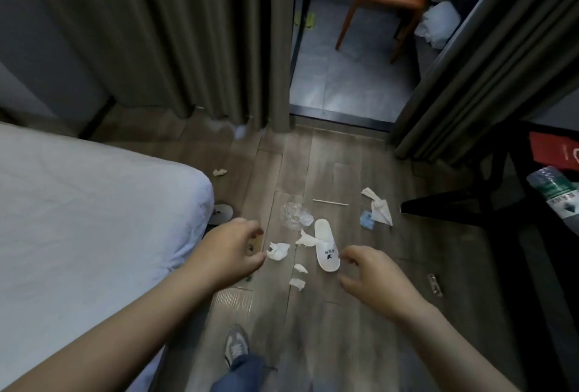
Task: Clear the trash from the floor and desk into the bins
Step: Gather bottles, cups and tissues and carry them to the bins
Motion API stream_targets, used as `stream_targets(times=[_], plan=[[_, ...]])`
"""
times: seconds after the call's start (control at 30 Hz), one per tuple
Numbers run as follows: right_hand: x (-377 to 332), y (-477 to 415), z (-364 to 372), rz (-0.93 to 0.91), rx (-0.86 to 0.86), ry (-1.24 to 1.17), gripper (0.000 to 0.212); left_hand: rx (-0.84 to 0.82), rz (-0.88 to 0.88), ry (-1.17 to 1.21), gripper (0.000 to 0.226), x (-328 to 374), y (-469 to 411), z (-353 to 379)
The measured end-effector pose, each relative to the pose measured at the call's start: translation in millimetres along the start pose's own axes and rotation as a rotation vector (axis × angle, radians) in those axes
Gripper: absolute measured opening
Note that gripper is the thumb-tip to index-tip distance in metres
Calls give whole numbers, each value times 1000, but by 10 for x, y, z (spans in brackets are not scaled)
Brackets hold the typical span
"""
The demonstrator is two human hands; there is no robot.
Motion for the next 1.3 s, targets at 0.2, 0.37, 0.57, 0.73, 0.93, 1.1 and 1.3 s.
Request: stream_targets(times=[0.2, 0.37, 0.57, 0.73, 0.93, 1.1, 1.3], plan=[[146, -826, 491, 54, -86, 23, 40, -65, -51, 6, 38, -543, -661, 552], [436, -1576, 1058, 50, -127, 44, 47, -89, -119, 15, 35, -987, -1176, 1294], [974, -2415, 1916, 58, -132, 25, 41, -149, -200, 37, 41, -1528, -1737, 2423], [1500, -3088, 2815, 49, -157, 35, 41, -173, -227, 40, 42, -2021, -2152, 3432], [2119, -3978, 3867, 34, -158, 37, 42, -216, -196, -20, 35, -2586, -2758, 4619], [2594, -4726, 4781, 6, -71, 122, 31, -199, -119, -91, 34, -3033, -3340, 5615], [2938, -5494, 5344, -61, 63, 181, 44, -172, -12, -175, 40, -3417, -3865, 6308]])
Point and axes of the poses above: each hand's wrist, its own y-axis away from the middle knuckle, its own z-axis out of the palm, x = y × z, the point moved 4 cm from there along -y, towards the middle knuckle, and after that the axes turned 1 degree about x, right-handed, at the moved point
